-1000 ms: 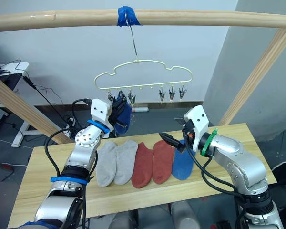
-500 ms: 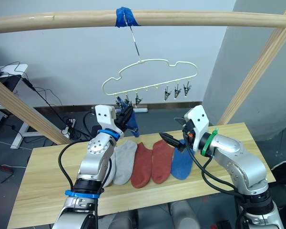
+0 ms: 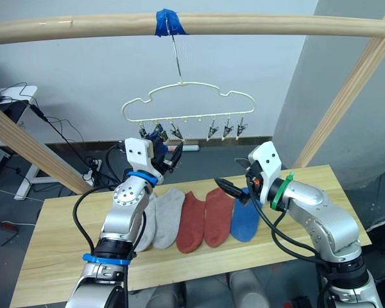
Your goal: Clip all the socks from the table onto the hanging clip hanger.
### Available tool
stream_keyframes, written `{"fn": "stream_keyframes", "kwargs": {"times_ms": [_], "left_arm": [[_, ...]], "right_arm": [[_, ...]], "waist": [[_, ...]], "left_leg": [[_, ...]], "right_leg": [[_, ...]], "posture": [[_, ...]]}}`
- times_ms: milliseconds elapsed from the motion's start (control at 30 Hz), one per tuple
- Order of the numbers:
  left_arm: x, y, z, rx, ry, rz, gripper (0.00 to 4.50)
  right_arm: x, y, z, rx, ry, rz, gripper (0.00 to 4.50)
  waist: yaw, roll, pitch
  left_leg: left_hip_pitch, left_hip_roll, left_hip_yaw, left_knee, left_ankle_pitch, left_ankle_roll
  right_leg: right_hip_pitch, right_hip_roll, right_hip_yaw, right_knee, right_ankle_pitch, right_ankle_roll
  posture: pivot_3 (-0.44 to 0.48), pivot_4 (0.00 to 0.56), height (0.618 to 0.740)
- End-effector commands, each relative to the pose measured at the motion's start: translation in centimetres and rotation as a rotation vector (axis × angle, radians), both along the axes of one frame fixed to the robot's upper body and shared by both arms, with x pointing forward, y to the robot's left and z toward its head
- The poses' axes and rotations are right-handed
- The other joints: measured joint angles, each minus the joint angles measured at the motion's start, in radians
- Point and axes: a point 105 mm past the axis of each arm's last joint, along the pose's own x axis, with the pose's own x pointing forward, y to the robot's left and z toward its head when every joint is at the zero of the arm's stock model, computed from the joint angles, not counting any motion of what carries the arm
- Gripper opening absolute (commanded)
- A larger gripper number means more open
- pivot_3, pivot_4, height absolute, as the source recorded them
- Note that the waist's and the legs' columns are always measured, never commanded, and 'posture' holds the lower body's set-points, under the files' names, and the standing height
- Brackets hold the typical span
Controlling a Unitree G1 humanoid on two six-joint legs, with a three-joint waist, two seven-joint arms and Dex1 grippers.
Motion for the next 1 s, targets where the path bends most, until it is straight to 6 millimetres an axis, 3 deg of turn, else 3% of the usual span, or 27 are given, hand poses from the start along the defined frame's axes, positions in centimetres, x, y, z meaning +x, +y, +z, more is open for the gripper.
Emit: {"fn": "stream_keyframes", "kwargs": {"times_ms": [33, 400, 733, 867, 1000], "left_arm": [[0.1, -0.1, 1.7, -0.001, -0.067, 0.000, 2.90], [0.3, 1.2, 2.3, -0.001, -0.101, 0.040, 2.90], [-0.9, 0.6, 1.5, -0.010, -0.078, -0.037, 2.90], [-1.0, 2.1, 1.7, 0.001, -0.087, 0.013, 2.90], [-0.9, 2.3, 1.9, 0.000, -0.093, 0.020, 2.90]], "right_arm": [[-0.1, -0.2, 1.3, 0.006, -0.060, -0.002, 4.50], [-0.2, -0.1, 1.3, 0.007, -0.060, 0.004, 4.50], [-0.3, -0.1, 1.3, 0.003, -0.060, 0.009, 4.50], [-0.3, -0.1, 1.4, 0.004, -0.062, 0.012, 4.50], [-0.3, 0.0, 1.4, 0.003, -0.063, 0.018, 4.50]], "waist": [[0.000, 0.000, 0.000], [0.000, 0.000, 0.000], [0.000, 0.000, 0.000], [-0.001, 0.000, 0.000], [0.000, 0.000, 0.000]], "left_leg": [[0.000, 0.000, 0.000, 0.000, 0.000, 0.000], [0.000, 0.000, 0.000, 0.000, 0.000, 0.000], [0.000, 0.000, 0.000, 0.000, 0.000, 0.000], [0.000, 0.000, 0.000, 0.000, 0.000, 0.000], [0.000, 0.000, 0.000, 0.000, 0.000, 0.000]], "right_leg": [[0.000, 0.000, 0.000, 0.000, 0.000, 0.000], [0.000, 0.000, 0.000, 0.000, 0.000, 0.000], [0.000, 0.000, 0.000, 0.000, 0.000, 0.000], [0.000, 0.000, 0.000, 0.000, 0.000, 0.000], [0.000, 0.000, 0.000, 0.000, 0.000, 0.000]], "posture": [[-0.231, 0.189, 0.740], [-0.228, 0.186, 0.740], [-0.227, 0.185, 0.740], [-0.226, 0.186, 0.740], [-0.221, 0.189, 0.740]]}}
